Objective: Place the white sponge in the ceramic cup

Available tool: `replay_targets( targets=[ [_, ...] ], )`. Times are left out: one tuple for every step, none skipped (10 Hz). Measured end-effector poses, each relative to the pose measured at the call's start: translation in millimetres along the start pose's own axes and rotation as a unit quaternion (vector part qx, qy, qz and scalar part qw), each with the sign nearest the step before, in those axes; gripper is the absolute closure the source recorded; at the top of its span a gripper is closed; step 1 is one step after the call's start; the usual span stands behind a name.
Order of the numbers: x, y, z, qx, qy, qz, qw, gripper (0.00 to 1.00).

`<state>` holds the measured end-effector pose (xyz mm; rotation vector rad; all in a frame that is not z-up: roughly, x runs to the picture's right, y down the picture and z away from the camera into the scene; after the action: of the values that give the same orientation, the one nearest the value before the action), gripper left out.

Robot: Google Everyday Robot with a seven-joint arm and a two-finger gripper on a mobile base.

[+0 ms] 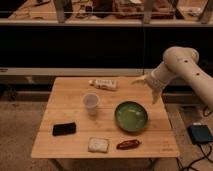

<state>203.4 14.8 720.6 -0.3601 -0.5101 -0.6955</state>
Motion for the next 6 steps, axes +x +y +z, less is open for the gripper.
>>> replay_targets(
  targets=[
    [0.0,0.0,-0.1,0.000,0.000,0.000,1.0000,0.20],
    [-0.5,-0.1,-0.1,0.000,-0.001,0.000,1.0000,0.20],
    [-2.3,-0.5,-0.3,0.000,-0.002,-0.001,1.0000,0.20],
    [-18.5,-4.9,-2.8,0.003,-0.017,0.002,0.9999,0.20],
    [-39.8,-10.5,-5.5,0.005,-0.034,0.009,0.9994,0.20],
    [-65.6,-17.1,-8.4,0.006,-0.053,0.025,0.9982,0.20]
  ],
)
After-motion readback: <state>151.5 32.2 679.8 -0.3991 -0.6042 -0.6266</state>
